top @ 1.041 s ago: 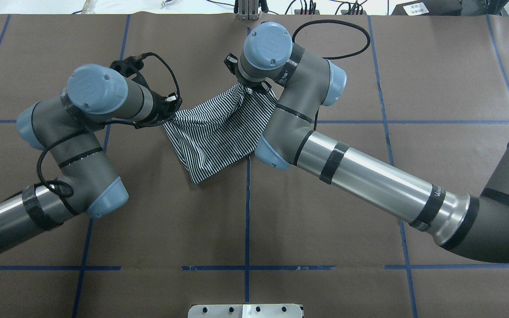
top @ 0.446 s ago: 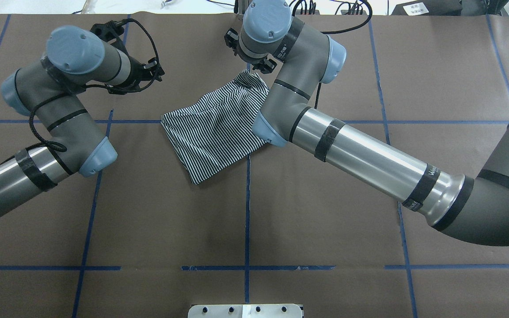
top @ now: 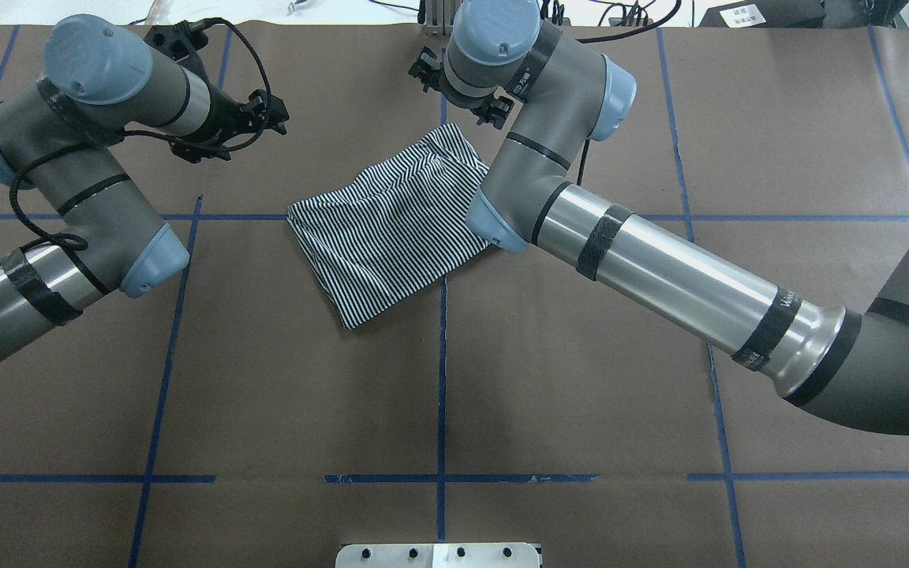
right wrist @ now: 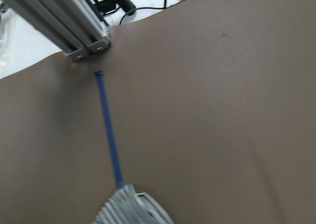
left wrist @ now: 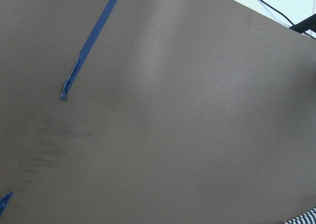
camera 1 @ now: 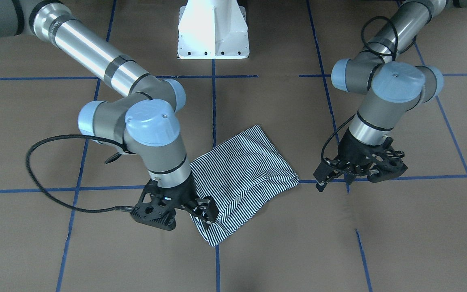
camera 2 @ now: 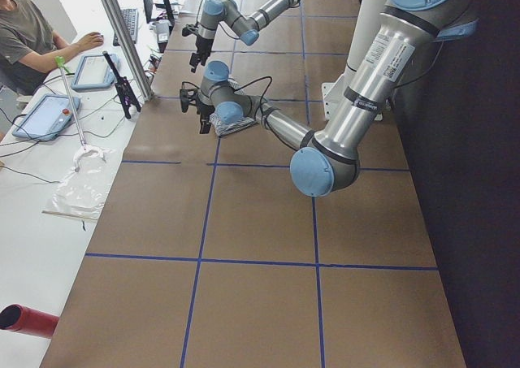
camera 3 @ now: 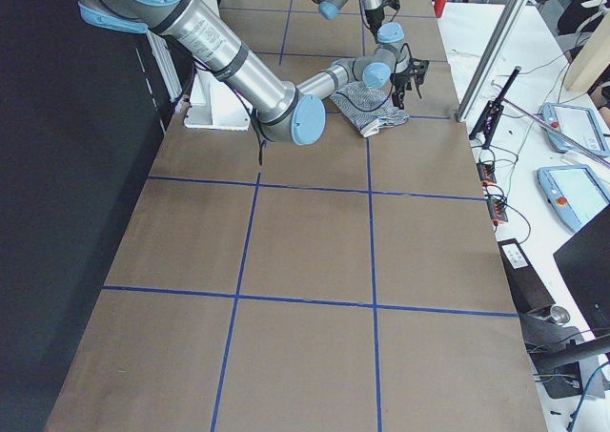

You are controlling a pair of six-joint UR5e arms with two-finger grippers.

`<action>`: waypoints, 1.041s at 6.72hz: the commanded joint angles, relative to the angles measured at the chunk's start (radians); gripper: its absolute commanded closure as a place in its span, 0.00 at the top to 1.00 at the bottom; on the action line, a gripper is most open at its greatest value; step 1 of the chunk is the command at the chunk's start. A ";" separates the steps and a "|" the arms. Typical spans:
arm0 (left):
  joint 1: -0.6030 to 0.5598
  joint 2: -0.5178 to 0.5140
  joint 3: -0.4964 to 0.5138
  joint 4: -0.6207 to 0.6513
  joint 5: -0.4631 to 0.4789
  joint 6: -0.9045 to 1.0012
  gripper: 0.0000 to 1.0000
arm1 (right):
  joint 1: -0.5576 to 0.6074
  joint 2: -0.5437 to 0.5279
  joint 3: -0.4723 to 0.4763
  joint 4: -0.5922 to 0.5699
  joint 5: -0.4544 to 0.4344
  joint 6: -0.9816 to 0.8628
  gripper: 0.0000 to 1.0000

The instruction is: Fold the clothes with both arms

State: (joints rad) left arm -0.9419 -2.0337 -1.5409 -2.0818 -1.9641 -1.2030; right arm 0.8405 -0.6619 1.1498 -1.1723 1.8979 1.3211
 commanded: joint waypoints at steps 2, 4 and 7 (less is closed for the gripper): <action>-0.273 0.240 -0.093 0.014 -0.129 0.572 1.00 | 0.300 -0.487 0.341 -0.122 0.285 -0.616 1.00; -0.513 0.331 -0.071 0.128 -0.216 1.166 1.00 | 0.579 -0.779 0.345 -0.183 0.424 -1.250 1.00; -0.637 0.413 -0.158 0.338 -0.251 1.425 1.00 | 0.821 -0.858 0.402 -0.495 0.419 -1.700 1.00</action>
State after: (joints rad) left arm -1.5552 -1.6821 -1.6455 -1.7775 -2.1924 0.1709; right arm 1.5945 -1.4957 1.5111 -1.5874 2.3233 -0.2802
